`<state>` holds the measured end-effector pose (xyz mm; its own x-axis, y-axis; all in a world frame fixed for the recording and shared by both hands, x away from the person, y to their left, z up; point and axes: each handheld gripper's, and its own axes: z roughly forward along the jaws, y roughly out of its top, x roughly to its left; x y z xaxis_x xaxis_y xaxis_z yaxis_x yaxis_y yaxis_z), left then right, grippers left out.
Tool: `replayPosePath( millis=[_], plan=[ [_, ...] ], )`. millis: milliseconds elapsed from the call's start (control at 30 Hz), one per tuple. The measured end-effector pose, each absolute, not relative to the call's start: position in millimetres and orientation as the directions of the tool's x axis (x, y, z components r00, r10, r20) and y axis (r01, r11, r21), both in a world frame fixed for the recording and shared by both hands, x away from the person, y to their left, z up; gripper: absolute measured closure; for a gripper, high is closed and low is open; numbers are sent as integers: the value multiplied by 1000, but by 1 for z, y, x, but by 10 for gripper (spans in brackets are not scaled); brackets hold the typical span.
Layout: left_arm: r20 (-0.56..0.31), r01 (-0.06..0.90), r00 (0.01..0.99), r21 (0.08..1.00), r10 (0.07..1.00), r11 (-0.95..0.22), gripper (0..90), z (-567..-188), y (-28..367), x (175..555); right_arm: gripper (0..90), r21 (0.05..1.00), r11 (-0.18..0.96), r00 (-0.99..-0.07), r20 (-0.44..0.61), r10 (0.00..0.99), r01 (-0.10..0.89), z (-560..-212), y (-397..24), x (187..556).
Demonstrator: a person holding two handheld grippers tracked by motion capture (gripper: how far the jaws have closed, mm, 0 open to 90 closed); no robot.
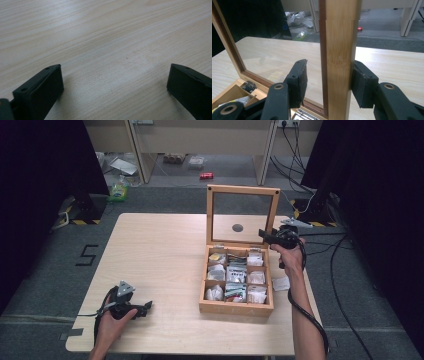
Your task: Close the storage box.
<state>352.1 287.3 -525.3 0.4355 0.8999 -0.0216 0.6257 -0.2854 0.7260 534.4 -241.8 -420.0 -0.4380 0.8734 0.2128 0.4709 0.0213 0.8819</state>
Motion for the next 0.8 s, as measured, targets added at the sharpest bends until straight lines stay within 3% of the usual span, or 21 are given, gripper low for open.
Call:
replayPosePath(
  millis=[800],
  plan=[
    [-22, 626, 436, 726, 900, -285, 0, -525, 287, 352, 500, 912, 28, -455, 178, 872, 410, -402, -242, 527]
  ],
)
